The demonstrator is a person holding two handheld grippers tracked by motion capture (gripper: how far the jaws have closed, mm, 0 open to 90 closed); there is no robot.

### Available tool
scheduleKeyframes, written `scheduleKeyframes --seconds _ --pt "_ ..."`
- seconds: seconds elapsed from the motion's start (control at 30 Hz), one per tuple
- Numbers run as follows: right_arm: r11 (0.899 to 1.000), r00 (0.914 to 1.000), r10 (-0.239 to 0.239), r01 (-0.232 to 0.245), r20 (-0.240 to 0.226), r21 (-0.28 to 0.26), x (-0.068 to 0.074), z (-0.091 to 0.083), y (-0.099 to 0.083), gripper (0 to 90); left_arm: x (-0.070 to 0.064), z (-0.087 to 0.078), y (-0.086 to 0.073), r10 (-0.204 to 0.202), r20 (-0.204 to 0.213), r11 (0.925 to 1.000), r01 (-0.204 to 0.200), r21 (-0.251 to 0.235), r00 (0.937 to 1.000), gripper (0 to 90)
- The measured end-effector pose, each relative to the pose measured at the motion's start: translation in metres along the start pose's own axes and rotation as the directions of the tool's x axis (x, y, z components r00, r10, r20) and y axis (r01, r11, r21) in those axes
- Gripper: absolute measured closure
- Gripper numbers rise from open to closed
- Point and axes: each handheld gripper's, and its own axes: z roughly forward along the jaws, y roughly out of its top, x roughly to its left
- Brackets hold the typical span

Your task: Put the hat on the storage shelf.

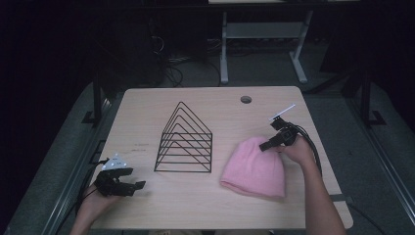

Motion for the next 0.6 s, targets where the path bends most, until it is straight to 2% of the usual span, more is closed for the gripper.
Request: scheduleKeyframes --seconds 0.23,0.33,0.43,0.6 --pt "1.000 1.0000 0.008 -0.008 -0.003 -0.015 0.0018 0.0042 -0.0023 66.2 -0.0005 0.0012 0.0005 0.003 0.001 1.0000 -0.003 0.001 1.0000 24.8" --pt "0.999 0.9995 0.022 -0.023 -0.021 -0.026 0.0005 0.0037 -0.0042 72.3 -0.0009 0.0012 0.0006 0.002 0.004 1.0000 -0.002 0.003 1.0000 24.8" --pt "0.998 0.9986 0.039 -0.040 -0.036 -0.048 -0.0009 0.0029 -0.0064 74.6 -0.0004 0.0012 0.0003 0.003 0.003 1.0000 -0.003 0.001 1.0000 24.8" --pt "0.997 0.9982 0.033 -0.036 -0.050 -0.070 -0.0005 -0.0038 -0.0075 76.2 -0.0018 0.0018 0.0010 0.001 0.008 1.0000 -0.001 0.003 1.0000 24.9"
